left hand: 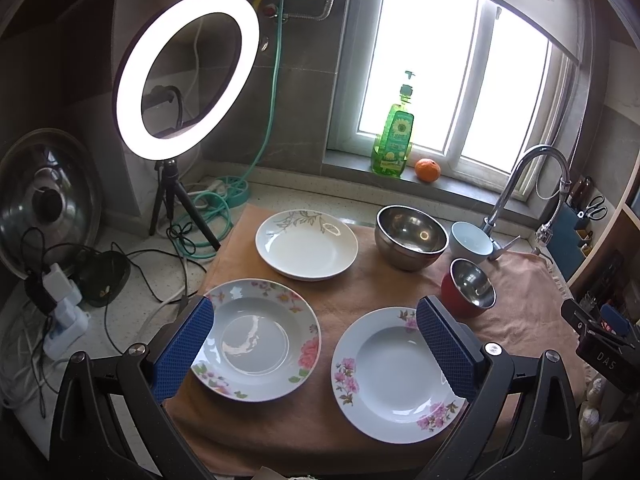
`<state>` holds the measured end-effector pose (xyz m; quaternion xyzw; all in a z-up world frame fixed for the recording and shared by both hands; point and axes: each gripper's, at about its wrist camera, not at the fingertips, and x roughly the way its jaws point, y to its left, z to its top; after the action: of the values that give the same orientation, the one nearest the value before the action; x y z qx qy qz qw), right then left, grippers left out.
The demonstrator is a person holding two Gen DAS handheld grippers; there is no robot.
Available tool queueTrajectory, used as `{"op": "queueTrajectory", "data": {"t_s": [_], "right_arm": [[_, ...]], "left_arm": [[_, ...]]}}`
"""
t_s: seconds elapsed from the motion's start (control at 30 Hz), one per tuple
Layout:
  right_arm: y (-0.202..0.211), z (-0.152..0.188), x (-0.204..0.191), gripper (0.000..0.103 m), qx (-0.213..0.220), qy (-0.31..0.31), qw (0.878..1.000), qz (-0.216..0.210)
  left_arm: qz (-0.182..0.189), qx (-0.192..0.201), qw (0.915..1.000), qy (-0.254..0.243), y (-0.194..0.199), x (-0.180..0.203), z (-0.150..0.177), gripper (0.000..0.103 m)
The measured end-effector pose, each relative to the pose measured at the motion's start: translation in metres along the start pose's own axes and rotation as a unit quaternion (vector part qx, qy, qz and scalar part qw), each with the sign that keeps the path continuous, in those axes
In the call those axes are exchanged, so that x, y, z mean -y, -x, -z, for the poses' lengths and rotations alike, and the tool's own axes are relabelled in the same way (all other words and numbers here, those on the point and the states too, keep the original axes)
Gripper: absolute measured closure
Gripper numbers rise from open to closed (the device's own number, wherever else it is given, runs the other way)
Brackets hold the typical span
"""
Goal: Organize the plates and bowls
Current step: 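Move both grippers toward the pink rose plate on the table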
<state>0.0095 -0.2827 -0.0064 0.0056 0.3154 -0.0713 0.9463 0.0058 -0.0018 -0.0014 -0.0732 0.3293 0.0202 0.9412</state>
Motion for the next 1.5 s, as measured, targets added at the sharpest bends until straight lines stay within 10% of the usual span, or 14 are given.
{"op": "queueTrajectory", "data": {"t_s": [1.5], "right_arm": [[-0.044, -0.007, -0.078, 0.001, -0.042, 0.063, 0.993, -0.087]], "left_arm": [[-0.036, -0.041, 0.9975, 0.044, -0.032, -0.067, -0.002, 0.007]]}}
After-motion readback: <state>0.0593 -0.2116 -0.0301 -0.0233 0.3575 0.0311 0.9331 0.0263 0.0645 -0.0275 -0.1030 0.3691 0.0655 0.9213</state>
